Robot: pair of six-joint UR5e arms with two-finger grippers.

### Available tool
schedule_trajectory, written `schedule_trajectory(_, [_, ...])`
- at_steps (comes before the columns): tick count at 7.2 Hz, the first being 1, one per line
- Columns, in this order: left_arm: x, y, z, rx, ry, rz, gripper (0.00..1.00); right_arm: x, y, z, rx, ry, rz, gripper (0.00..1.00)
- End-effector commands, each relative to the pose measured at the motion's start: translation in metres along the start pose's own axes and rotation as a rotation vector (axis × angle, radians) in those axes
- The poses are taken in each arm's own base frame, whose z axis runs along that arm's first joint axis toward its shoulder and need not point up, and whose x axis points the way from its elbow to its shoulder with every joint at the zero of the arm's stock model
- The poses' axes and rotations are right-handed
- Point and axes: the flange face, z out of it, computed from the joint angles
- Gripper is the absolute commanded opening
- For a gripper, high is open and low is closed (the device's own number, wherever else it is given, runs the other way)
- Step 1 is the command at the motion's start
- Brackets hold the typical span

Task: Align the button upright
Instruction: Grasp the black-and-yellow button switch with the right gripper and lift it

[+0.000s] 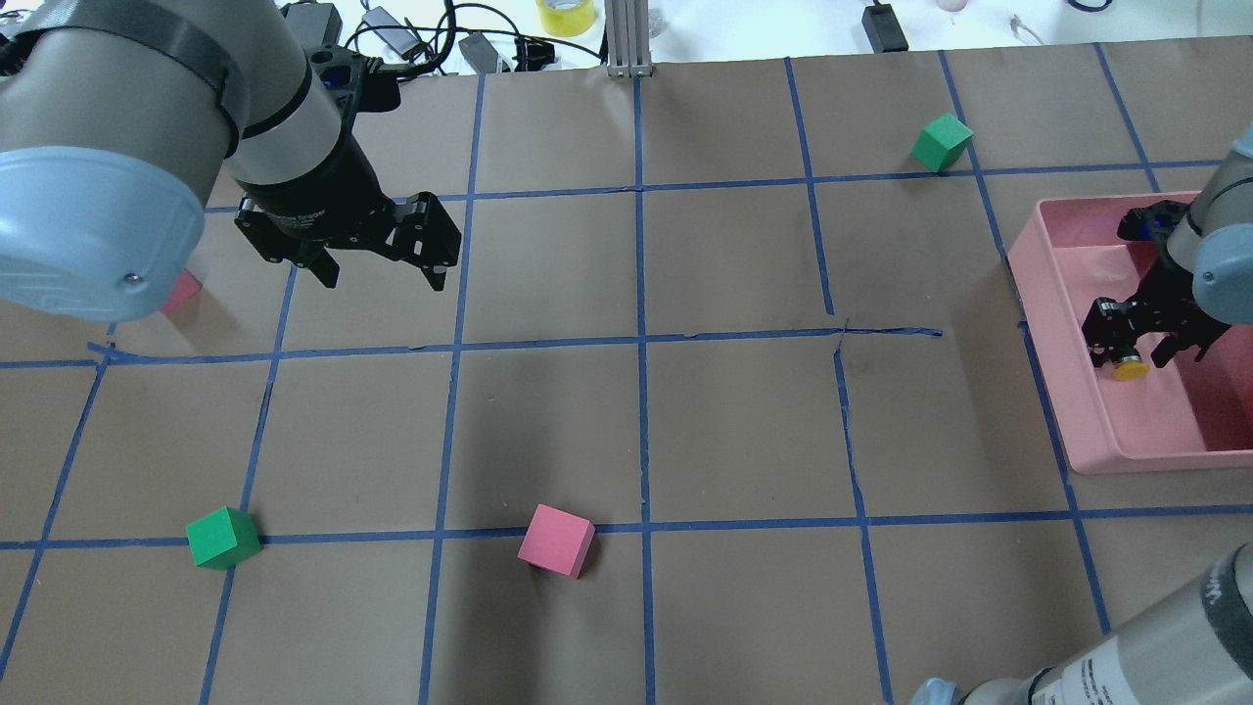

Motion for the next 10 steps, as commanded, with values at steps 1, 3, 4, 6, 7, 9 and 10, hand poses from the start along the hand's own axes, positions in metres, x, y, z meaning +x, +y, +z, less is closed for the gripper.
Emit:
schedule_trajectory(1, [0.0, 0.0, 0.0, -0.001, 0.0, 0.0, 1.0, 0.004, -0.003, -0.011, 0.017, 0.006, 0.01, 0.0])
schedule_trajectory(3, [0.0, 0.0, 0.0, -0.001, 0.0, 0.0, 1.0, 0.01, -0.001, -0.049, 0.08, 0.036, 0.024, 0.0])
schedule_trajectory(4, [0.001, 0.0, 0.0, -0.001, 0.0, 0.001, 1.0, 0.013, 0.0, -0.07, 0.095, 0.041, 0.025, 0.0])
schedule_trajectory(6, [0.0, 0.0, 0.0, -0.001, 0.0, 0.0, 1.0, 0.016, -0.003, -0.116, 0.101, 0.039, 0.018, 0.0])
schedule_trajectory(7, [0.001, 0.0, 0.0, -0.001, 0.0, 0.001, 1.0, 0.011, 0.002, -0.145, 0.095, 0.024, 0.02, 0.0])
schedule_trajectory(9, [0.0, 0.0, 0.0, -0.001, 0.0, 0.0, 1.0, -0.079, 0.004, -0.205, 0.113, 0.021, 0.013, 0.0])
schedule_trajectory(10, [0.0, 0.0, 0.0, -0.001, 0.0, 0.0, 1.0, -0.169, 0.002, -0.217, 0.141, 0.007, -0.006, 0.0])
